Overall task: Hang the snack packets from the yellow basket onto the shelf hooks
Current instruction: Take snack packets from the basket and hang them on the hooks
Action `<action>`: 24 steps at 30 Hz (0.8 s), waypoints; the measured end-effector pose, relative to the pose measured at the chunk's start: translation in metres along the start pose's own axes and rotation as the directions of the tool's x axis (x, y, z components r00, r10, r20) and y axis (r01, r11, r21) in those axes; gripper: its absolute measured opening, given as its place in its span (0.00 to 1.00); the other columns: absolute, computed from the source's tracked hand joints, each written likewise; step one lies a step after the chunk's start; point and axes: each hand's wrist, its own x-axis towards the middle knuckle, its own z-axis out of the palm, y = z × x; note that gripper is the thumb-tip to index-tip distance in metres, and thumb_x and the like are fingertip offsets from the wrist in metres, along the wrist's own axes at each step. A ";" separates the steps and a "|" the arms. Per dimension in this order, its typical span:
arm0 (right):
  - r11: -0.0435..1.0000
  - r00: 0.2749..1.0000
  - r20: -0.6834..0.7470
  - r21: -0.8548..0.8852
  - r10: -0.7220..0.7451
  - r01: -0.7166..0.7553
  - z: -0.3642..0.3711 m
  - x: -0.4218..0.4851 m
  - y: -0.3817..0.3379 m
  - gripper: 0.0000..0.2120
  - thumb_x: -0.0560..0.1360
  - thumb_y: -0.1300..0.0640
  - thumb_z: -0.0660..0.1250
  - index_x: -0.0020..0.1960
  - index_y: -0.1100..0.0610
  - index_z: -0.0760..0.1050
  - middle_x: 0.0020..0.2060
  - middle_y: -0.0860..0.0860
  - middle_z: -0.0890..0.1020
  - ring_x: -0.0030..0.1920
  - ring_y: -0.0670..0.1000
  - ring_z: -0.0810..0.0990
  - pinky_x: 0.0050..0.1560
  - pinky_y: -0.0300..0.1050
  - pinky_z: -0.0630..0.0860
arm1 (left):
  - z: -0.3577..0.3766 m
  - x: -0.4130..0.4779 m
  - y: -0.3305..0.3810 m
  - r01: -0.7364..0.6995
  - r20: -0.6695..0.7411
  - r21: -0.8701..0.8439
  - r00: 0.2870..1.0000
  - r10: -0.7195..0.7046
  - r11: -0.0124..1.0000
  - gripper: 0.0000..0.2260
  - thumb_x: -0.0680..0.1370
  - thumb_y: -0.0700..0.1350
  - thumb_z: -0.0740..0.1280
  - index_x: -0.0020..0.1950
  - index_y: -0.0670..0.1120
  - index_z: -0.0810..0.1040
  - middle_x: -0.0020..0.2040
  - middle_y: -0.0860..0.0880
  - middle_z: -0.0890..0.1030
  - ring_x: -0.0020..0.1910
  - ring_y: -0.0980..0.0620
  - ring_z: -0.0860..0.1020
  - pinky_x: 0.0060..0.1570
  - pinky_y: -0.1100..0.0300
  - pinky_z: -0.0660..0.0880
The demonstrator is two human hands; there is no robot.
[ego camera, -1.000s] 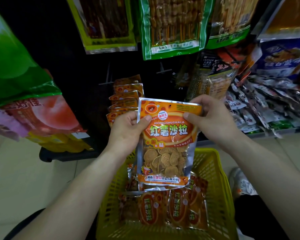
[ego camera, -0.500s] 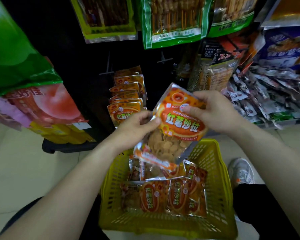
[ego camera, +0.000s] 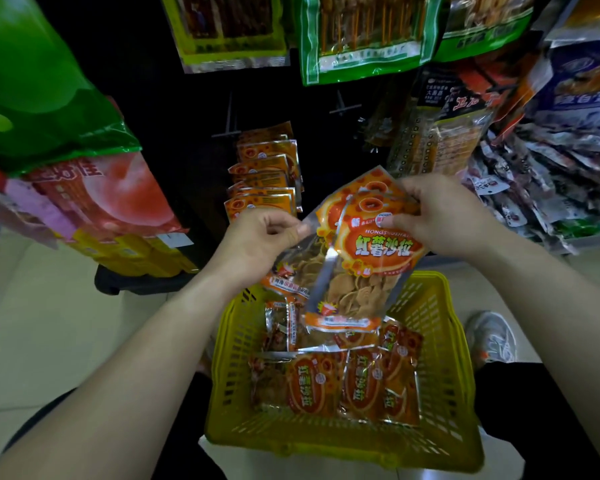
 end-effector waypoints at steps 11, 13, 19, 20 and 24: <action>0.998 1.000 -0.007 0.068 -0.008 0.008 0.009 0.004 -0.005 0.07 0.75 0.49 0.73 0.40 0.45 0.76 0.33 0.36 0.81 0.36 0.32 0.80 0.31 0.27 0.72 | -0.006 -0.002 -0.011 0.039 0.002 0.037 0.999 -0.039 0.999 0.09 0.80 0.48 0.69 0.42 0.49 0.83 0.38 0.47 0.84 0.39 0.46 0.82 0.43 0.49 0.77; 0.996 0.999 -0.042 0.091 0.011 -0.007 0.010 0.005 -0.006 0.06 0.76 0.47 0.71 0.43 0.49 0.79 0.35 0.38 0.83 0.37 0.36 0.81 0.31 0.30 0.74 | -0.003 -0.004 -0.014 0.110 0.074 0.058 0.991 -0.114 0.992 0.11 0.82 0.45 0.65 0.42 0.53 0.82 0.36 0.52 0.83 0.37 0.53 0.81 0.42 0.54 0.76; 0.999 0.999 -0.033 0.035 0.037 -0.036 0.009 0.004 -0.004 0.07 0.76 0.47 0.71 0.48 0.50 0.80 0.39 0.42 0.84 0.38 0.39 0.82 0.35 0.37 0.77 | 0.003 -0.008 -0.010 0.171 0.216 -0.069 0.964 -0.153 0.983 0.15 0.80 0.62 0.63 0.54 0.52 0.82 0.47 0.50 0.86 0.46 0.53 0.84 0.52 0.52 0.78; 0.998 0.999 -0.031 0.039 0.041 -0.040 0.009 0.004 -0.005 0.07 0.75 0.47 0.71 0.48 0.50 0.80 0.39 0.42 0.84 0.39 0.39 0.82 0.36 0.39 0.78 | 0.005 -0.009 -0.010 0.126 0.226 -0.025 0.967 -0.117 0.992 0.12 0.79 0.59 0.66 0.51 0.52 0.81 0.43 0.50 0.86 0.40 0.53 0.83 0.46 0.53 0.78; 0.998 0.999 -0.006 0.042 0.053 -0.052 0.010 0.005 -0.007 0.07 0.75 0.49 0.73 0.41 0.46 0.76 0.38 0.41 0.83 0.38 0.39 0.82 0.34 0.36 0.75 | 0.010 -0.009 -0.011 0.088 0.168 0.020 0.982 -0.090 0.996 0.03 0.78 0.49 0.71 0.47 0.50 0.82 0.41 0.52 0.86 0.39 0.54 0.84 0.41 0.57 0.81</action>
